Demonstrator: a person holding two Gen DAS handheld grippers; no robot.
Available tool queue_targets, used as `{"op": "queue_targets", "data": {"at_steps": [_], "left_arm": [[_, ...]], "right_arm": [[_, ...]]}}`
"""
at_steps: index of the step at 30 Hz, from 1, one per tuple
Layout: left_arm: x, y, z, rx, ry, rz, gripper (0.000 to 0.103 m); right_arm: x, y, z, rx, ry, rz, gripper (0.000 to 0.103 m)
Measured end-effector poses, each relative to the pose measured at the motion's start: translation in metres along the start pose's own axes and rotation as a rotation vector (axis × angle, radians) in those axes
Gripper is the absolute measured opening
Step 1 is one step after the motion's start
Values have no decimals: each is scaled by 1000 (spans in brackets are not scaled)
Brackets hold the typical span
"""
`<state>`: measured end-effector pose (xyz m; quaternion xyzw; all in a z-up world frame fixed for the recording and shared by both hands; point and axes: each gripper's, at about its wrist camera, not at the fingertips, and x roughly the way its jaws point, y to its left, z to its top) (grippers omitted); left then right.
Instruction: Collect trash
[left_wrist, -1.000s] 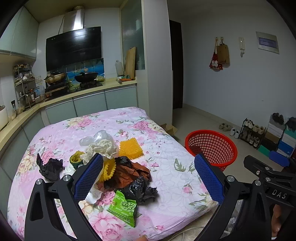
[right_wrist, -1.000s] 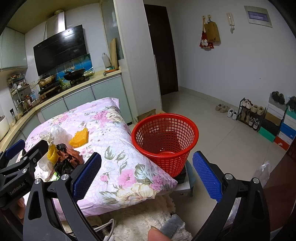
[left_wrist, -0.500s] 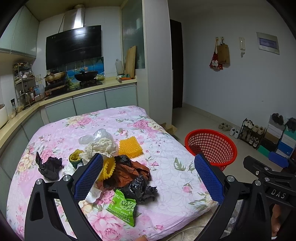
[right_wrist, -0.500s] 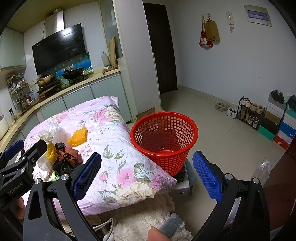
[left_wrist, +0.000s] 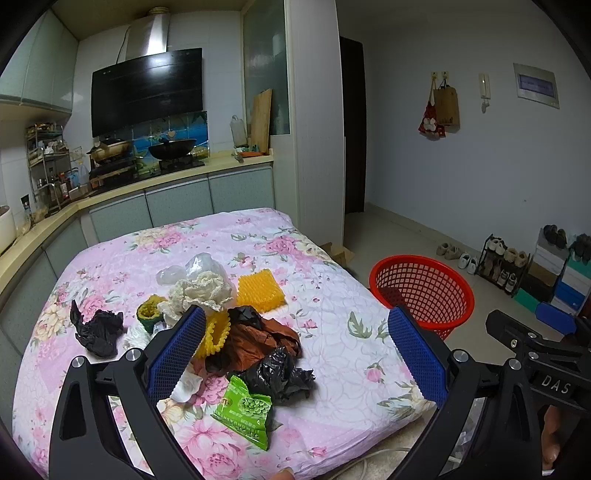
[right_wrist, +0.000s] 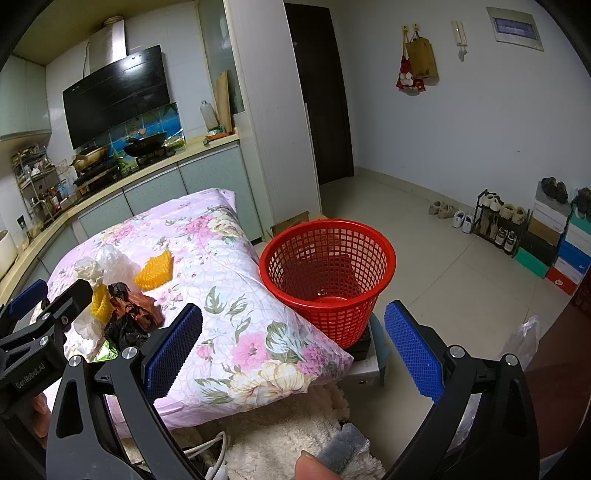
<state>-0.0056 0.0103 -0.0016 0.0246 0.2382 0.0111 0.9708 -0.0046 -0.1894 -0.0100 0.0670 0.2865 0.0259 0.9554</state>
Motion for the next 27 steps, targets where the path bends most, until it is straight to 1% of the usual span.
{"op": "queue_targets", "data": {"at_steps": [27], "left_arm": [[2, 1, -1, -4, 7, -2, 96]], "right_arm": [[0, -2, 1, 2, 5, 2, 96]]}}
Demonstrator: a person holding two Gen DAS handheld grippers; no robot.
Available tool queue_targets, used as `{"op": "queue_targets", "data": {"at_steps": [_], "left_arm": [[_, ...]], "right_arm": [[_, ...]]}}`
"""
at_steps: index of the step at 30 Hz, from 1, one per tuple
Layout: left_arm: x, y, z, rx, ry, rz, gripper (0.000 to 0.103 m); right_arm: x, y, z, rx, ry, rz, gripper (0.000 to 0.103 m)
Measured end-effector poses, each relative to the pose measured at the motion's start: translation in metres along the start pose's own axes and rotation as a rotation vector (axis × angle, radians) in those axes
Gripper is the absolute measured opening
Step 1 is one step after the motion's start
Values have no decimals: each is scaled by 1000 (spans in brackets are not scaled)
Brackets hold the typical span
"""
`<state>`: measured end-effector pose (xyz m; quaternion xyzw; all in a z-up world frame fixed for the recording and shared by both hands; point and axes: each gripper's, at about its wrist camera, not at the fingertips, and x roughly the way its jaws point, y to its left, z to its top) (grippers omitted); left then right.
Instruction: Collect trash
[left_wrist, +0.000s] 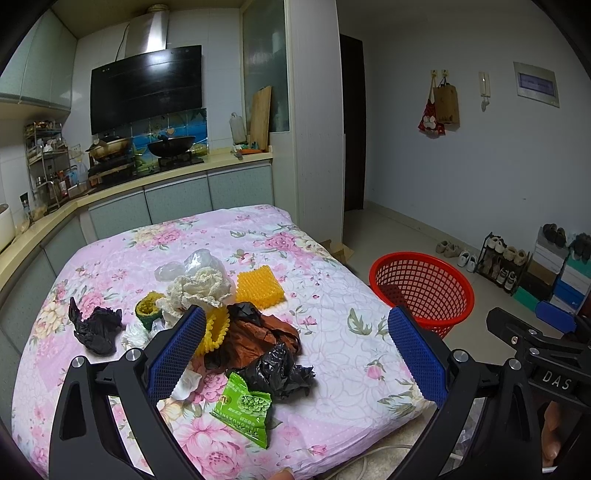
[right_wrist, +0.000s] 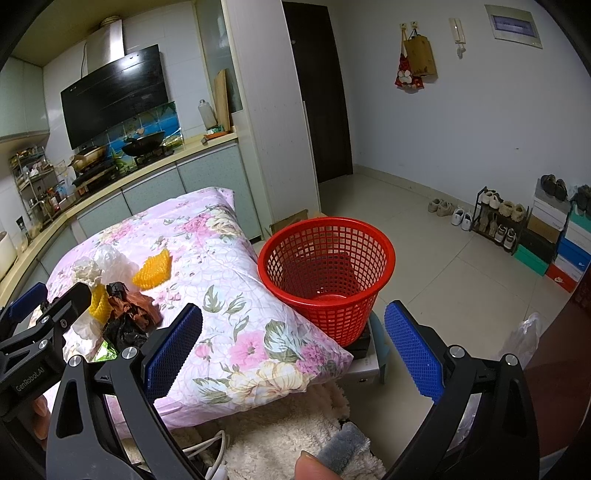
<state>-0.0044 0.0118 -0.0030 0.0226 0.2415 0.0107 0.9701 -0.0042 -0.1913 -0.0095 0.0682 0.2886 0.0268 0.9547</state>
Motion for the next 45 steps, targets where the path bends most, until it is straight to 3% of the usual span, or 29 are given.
{"op": "queue_targets", "data": {"at_steps": [32, 38, 45], "left_arm": [[1, 8, -11, -25, 30, 2, 96], [-2, 42, -7, -86, 60, 52, 96], [-16, 114, -5, -248, 73, 138, 96]], "right_arm": [[2, 0, -7, 0, 15, 1, 96], [13, 6, -10, -15, 52, 31, 96], [27, 25, -9, -64, 124, 90, 96]]}}
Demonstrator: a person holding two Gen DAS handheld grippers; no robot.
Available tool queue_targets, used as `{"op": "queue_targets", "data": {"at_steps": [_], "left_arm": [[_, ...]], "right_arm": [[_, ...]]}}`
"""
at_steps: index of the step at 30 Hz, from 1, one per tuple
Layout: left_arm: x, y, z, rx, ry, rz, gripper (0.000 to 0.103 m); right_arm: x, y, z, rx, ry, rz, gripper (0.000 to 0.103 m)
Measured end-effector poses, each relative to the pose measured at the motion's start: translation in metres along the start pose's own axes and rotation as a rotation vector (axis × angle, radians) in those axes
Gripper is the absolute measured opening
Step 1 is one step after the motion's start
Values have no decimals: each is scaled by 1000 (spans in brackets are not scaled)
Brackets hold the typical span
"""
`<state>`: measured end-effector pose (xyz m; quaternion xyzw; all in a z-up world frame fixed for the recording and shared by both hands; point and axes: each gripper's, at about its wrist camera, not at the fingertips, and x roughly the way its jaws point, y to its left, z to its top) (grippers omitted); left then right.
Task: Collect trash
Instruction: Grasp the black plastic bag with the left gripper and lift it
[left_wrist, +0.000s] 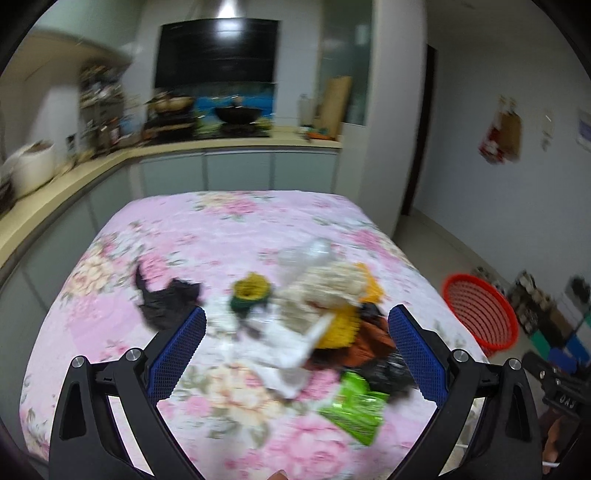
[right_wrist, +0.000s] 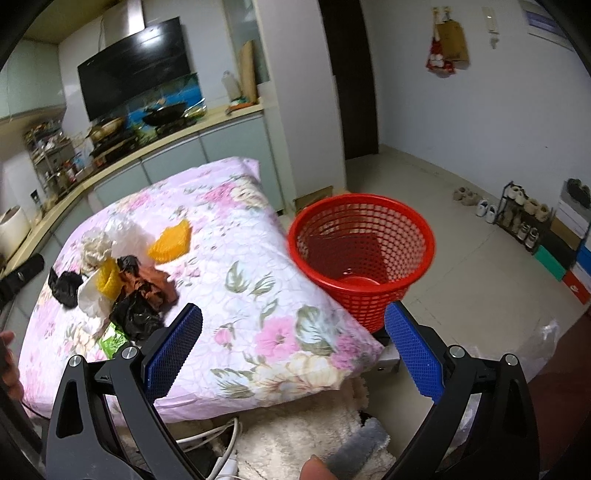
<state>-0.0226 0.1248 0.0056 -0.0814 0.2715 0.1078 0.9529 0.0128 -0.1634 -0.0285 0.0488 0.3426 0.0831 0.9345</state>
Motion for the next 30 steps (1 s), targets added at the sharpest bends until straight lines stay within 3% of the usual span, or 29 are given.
{"op": "queue_targets", "data": {"at_steps": [4, 9, 14, 18, 22, 28, 30], "left_arm": [[3, 34, 6, -85, 19, 18, 95], [12, 77, 9, -160, 48, 100, 95], [24, 131, 12, -292, 69, 178, 95], [36, 155, 19, -377, 97, 141, 95], [65, 154, 27, -374, 150, 93, 95], [122, 158, 23, -384, 273, 86, 94], [131, 158, 19, -385, 300, 82, 85]], "right_arm": [[10, 5, 10, -22, 47, 30, 96], [28, 9, 27, -26, 107, 55, 96], [36, 18, 35, -55, 102, 85, 96], [46, 29, 40, -76, 110, 110, 96], [53, 39, 39, -77, 129, 144, 96], [56, 45, 34, -91, 140, 159, 96], [58, 42, 33, -88, 144, 148, 96]]}}
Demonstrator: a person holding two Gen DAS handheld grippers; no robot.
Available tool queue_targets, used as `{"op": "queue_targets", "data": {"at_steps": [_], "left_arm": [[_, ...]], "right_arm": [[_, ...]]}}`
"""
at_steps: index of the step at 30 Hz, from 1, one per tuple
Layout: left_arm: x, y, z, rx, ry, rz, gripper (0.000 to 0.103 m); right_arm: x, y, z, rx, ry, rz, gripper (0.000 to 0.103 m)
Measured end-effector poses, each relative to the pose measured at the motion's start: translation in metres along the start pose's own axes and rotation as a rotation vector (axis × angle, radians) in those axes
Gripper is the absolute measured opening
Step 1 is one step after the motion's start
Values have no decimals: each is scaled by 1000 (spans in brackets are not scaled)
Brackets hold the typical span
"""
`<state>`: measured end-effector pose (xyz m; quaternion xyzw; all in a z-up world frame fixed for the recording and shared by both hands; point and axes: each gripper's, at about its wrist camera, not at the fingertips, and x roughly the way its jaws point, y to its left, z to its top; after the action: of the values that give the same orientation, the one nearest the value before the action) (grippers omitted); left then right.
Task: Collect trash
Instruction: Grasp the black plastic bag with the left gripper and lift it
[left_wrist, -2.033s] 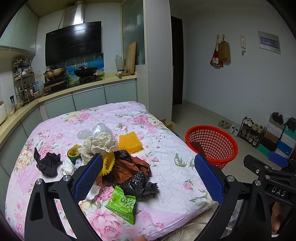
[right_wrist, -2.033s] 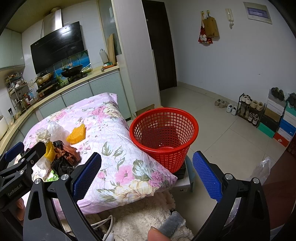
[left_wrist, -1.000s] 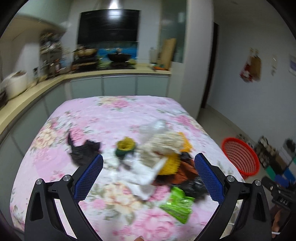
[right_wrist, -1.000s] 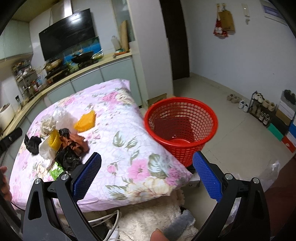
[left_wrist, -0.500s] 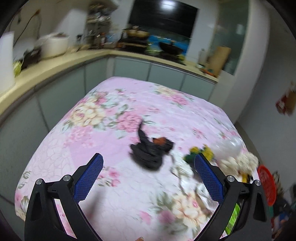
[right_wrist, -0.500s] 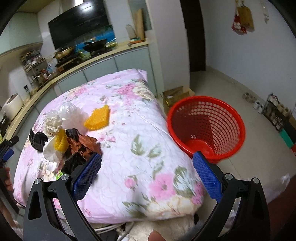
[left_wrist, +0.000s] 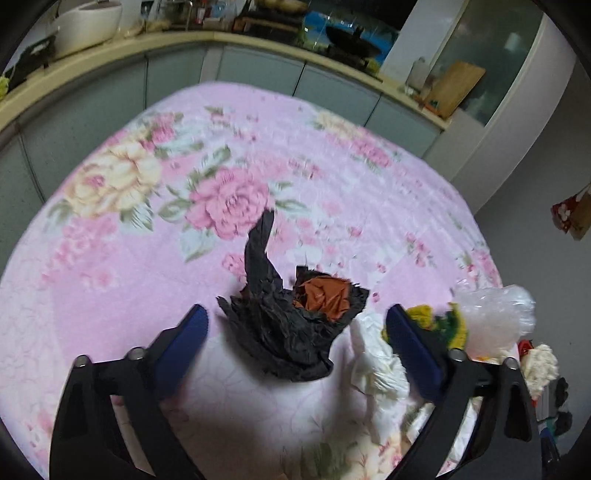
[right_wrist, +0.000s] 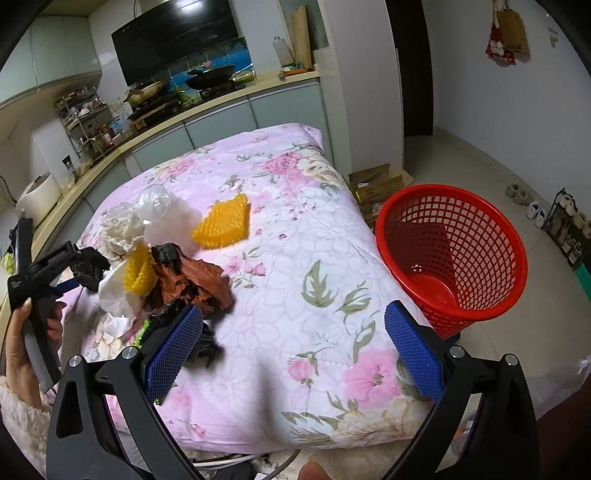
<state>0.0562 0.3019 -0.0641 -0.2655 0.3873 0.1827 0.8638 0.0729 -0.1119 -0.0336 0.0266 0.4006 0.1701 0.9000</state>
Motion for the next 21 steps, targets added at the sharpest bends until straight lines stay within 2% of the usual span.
{"op": "queue_targets", "data": {"at_steps": [2, 5, 6, 8, 11, 15, 21], "left_arm": [[9, 0, -2, 6, 27, -2, 65], [18, -1, -5, 32, 30, 24, 53], [18, -2, -6, 53, 24, 37, 51], [17, 0, -7, 54, 25, 23, 43], [9, 4, -8, 36, 16, -5, 41], [-11, 8, -14, 33, -38, -2, 41], [-40, 13, -19, 19, -114, -5, 41]], "right_arm": [[3, -3, 0, 7, 3, -7, 96], [7, -4, -2, 13, 8, -3, 96], [8, -4, -1, 13, 9, 3, 96], [12, -3, -1, 11, 13, 15, 96], [17, 2, 1, 1, 14, 31, 96], [17, 14, 7, -29, -6, 64, 96], [11, 52, 32, -106, -91, 148, 96]]}}
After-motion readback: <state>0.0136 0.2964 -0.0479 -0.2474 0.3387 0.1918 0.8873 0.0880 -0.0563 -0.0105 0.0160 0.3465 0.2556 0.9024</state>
